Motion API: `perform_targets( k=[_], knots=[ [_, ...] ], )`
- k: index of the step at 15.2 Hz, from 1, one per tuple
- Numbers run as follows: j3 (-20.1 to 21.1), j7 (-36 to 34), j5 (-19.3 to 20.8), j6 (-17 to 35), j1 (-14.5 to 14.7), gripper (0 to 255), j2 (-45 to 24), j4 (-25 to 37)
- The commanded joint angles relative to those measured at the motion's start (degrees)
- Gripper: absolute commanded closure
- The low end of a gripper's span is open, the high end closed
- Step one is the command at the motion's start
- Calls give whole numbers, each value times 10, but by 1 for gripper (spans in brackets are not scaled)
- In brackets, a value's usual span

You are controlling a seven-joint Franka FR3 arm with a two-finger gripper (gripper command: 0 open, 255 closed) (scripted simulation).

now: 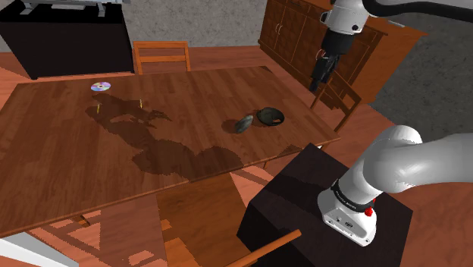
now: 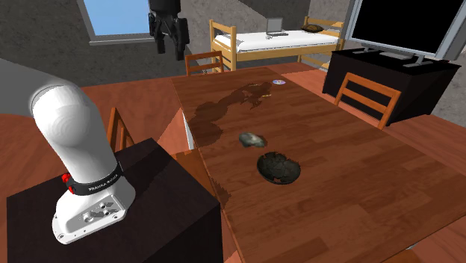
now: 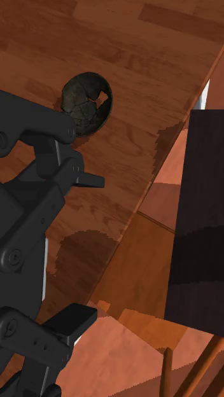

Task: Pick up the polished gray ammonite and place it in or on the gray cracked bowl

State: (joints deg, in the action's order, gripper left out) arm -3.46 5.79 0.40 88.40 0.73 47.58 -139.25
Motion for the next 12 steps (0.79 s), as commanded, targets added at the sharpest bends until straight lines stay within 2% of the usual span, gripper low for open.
perform_targets(
  k=[1,6,12],
  knots=[
    [0,0,0,0,0,0,0,0],
    [4,-67,-29,125,-21,0,-44,-59],
    [7,-137,-66,283,-40,0,-129,-104]
  ],
)
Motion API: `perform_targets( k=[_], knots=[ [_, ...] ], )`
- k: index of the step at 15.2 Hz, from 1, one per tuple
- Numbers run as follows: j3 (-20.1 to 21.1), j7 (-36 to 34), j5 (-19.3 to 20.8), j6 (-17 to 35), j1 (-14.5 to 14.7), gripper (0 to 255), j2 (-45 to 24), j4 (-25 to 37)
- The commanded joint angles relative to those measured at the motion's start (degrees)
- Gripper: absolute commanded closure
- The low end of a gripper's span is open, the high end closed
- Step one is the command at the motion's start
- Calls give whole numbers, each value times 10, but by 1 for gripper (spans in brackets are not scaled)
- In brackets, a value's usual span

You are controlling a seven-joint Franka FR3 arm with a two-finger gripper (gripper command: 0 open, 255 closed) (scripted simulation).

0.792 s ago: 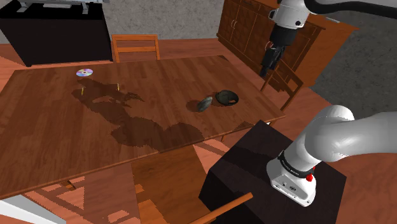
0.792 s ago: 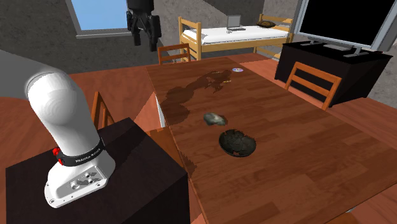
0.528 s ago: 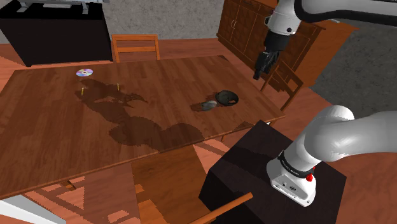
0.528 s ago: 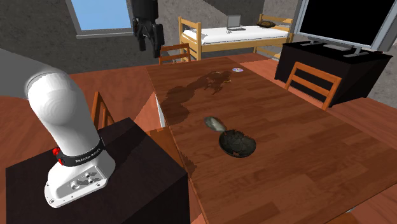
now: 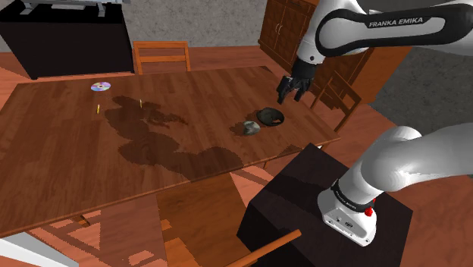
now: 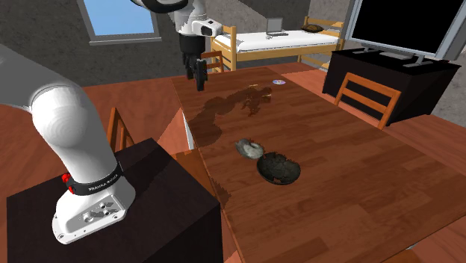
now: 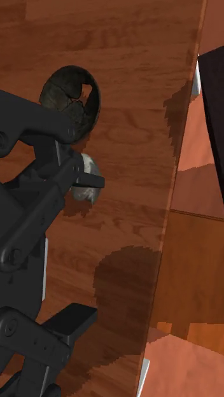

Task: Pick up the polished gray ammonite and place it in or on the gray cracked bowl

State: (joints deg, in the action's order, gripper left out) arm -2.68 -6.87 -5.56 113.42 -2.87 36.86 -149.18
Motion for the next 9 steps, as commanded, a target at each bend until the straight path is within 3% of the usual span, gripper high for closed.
perform_targets(
  k=[1,9],
  knots=[
    [-1,-21,-13,60,-6,0,-39,-9],
    [-8,-82,-85,269,-11,0,-205,-11]
  ],
)
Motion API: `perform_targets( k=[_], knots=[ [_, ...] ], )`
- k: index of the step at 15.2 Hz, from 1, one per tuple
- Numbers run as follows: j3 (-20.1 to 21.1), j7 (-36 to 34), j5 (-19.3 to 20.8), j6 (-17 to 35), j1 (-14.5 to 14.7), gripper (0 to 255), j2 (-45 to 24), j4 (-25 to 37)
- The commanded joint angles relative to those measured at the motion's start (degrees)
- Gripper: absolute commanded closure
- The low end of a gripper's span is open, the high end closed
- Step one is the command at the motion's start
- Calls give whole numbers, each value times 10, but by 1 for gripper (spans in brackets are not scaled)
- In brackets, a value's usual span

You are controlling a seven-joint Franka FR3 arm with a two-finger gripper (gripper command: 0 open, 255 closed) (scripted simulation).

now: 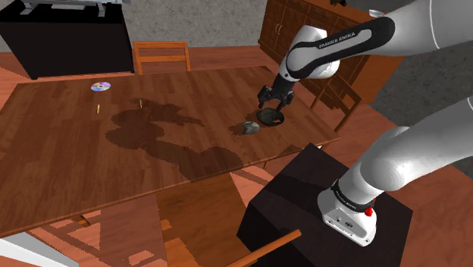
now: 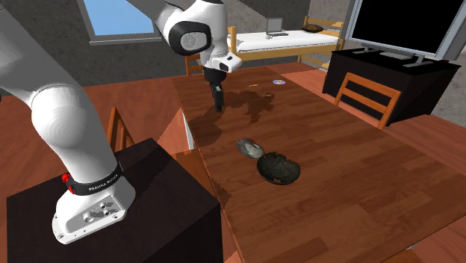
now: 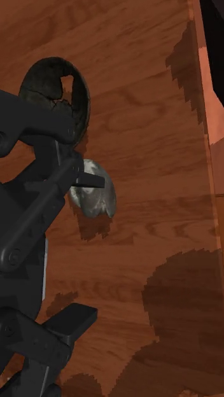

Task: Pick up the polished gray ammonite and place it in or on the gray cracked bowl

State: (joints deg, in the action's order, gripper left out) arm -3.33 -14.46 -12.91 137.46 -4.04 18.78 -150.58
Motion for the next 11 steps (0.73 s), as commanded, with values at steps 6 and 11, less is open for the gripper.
perform_targets(
  k=[6,11],
  knots=[
    [-15,-6,-116,159,10,0,-168,43],
    [-5,38,-255,236,1,0,-289,105]
  ],
)
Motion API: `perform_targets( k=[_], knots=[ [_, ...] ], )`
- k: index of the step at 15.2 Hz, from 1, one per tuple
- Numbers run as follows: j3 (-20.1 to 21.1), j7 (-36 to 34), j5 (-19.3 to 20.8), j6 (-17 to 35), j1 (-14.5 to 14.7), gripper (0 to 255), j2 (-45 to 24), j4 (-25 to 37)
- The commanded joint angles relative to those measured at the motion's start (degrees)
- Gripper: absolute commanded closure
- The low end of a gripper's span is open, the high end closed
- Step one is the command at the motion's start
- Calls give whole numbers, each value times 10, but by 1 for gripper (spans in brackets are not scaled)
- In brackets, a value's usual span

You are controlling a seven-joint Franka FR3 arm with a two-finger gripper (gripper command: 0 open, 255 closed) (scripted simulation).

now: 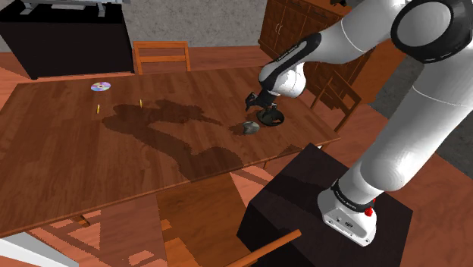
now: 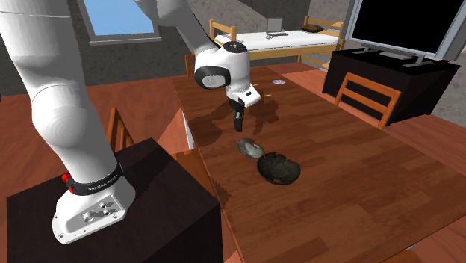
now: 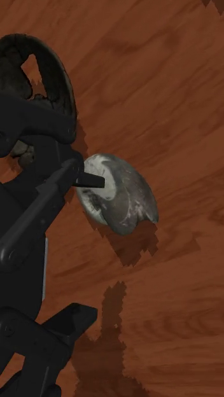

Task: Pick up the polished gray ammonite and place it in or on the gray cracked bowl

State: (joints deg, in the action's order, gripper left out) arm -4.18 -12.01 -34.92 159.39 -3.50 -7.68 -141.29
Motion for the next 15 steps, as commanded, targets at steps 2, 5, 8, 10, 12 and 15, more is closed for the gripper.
perform_targets(
  k=[2,5,8,10,12,15],
  knots=[
    [19,35,-92,40,-20,0,-72,43],
    [45,62,-164,70,-49,0,-137,92],
    [59,79,-182,83,-57,0,-164,108],
    [69,90,-193,91,-62,0,-182,120],
    [77,99,-203,99,-67,0,-201,132],
    [80,102,-205,101,-69,0,-206,135]
  ],
)
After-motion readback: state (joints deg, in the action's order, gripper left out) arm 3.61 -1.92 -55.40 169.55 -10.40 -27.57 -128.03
